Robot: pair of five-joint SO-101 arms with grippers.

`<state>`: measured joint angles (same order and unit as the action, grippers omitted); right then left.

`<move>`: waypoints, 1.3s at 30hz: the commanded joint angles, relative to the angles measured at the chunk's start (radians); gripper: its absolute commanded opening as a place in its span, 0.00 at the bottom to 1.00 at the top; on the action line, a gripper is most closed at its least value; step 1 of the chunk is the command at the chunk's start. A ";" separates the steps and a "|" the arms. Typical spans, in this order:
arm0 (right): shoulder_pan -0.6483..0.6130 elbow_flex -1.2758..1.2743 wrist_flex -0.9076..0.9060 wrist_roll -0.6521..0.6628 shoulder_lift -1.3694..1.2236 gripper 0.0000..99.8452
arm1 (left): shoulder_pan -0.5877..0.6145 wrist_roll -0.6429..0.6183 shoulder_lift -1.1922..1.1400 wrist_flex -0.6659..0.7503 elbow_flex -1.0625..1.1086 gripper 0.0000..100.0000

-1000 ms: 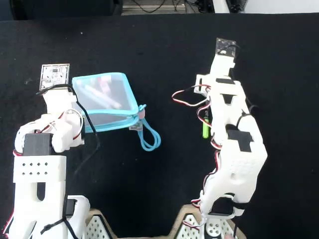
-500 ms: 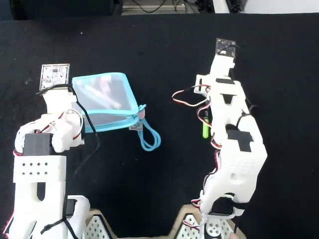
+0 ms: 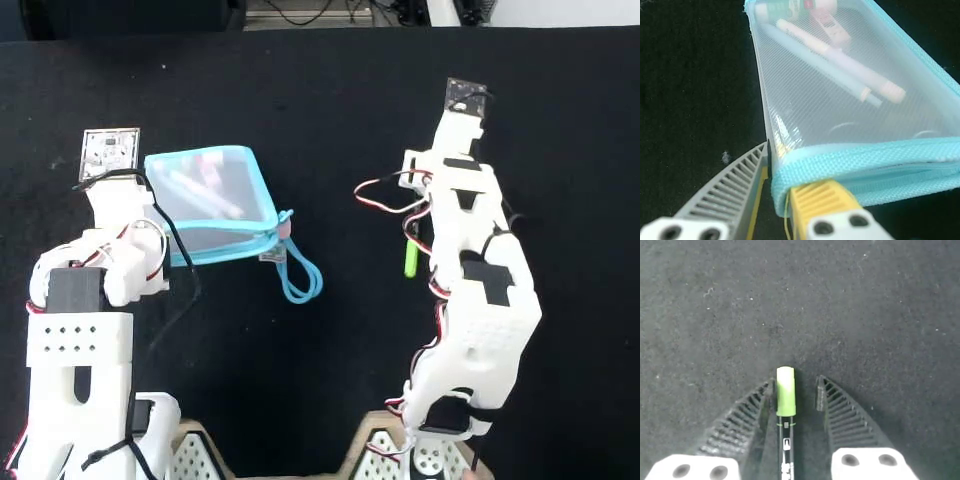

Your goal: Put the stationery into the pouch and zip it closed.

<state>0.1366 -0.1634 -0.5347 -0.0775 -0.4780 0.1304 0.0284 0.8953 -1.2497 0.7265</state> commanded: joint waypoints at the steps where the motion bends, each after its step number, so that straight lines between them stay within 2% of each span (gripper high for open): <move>1: 0.011 0.062 0.017 -0.002 0.005 0.12 | 0.002 0.000 0.008 0.005 -0.008 0.03; 3: 0.003 0.061 0.015 0.003 0.005 0.12 | 0.002 0.000 0.008 0.005 -0.008 0.03; 8: -0.015 0.067 0.002 0.120 -0.012 0.12 | 0.002 0.000 0.008 0.005 -0.008 0.03; 18: -0.009 0.265 -0.244 0.123 -0.091 0.12 | 0.002 0.000 0.008 0.005 -0.008 0.03; 21: -0.008 0.285 -0.276 0.124 -0.091 0.02 | 0.002 0.000 0.008 0.005 -0.008 0.03; 26: -0.020 0.285 -0.342 0.124 -0.085 0.01 | 0.002 0.000 0.008 0.005 -0.008 0.03; 31: -0.106 0.242 -0.465 0.124 -0.015 0.01 | 0.002 0.000 0.008 0.005 -0.008 0.03; 39: -0.189 0.045 -0.480 0.132 0.176 0.01 | 0.004 0.000 0.008 0.005 -0.008 0.03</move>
<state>-0.0276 -0.0683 -1.0073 0.0468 -0.4442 0.1304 0.0284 0.8953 -1.2497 0.7265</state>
